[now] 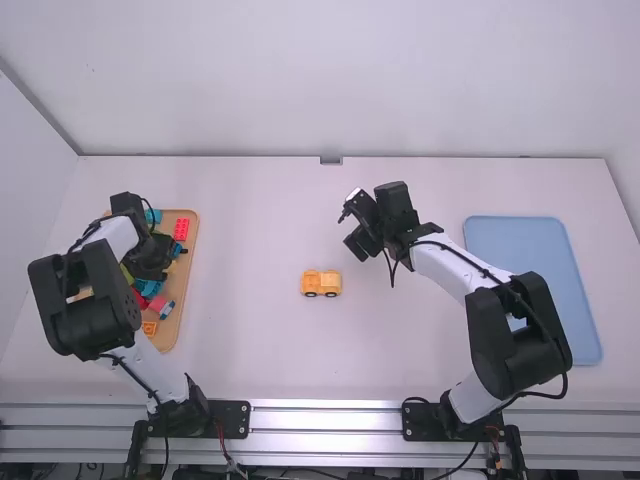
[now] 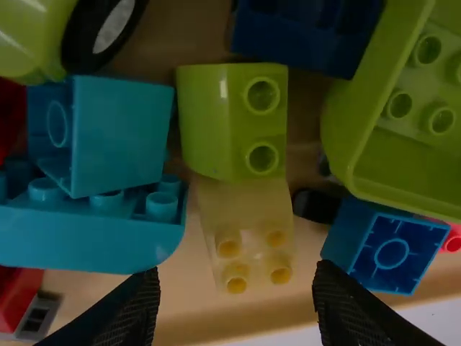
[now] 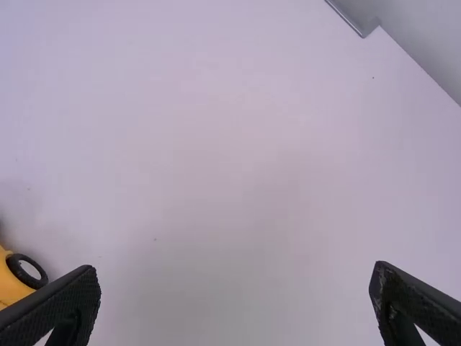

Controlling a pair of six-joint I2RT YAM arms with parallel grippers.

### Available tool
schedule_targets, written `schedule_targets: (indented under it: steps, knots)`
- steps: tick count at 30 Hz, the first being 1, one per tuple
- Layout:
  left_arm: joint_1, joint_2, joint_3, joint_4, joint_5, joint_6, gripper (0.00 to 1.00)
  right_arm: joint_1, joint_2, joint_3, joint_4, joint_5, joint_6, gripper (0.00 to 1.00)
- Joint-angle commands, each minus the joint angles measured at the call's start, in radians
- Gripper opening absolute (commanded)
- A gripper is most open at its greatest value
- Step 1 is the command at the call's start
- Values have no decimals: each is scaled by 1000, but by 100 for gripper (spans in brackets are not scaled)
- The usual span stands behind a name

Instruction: Assemble lego blocks to make yellow taxi

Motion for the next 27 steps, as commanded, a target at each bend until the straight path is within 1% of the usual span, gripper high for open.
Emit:
schedule_targets:
  steps: [1,11,17,19,21,24,26,27]
  knots:
    - [-3,-2,-31,8,-11,-7,53,-2,-9,-6,-1,4,4,99]
    - [-9,-2,-78,68,-11,-7,52,-3,-9,-6,2,5,5,99]
    - [-9,-2,-111,117,-5,-10,53,-2,-9,-6,3,5,4,98]
    - [-9,-2,-112,119,-4,-5,52,-2,-9,-6,2,5,4,99]
    - [-9,-2,-112,120,-4,-7,49,-2,-9,-6,2,5,5,99]
    - [-9,-2,-112,124,-4,-6,35,-4,-9,-6,2,4,4,98]
    - [-9,-2,-112,124,-11,-7,33,-3,-9,-6,-2,5,4,98]
    - [-9,-2,-112,125,-12,-7,28,-3,-9,-6,-3,5,4,98]
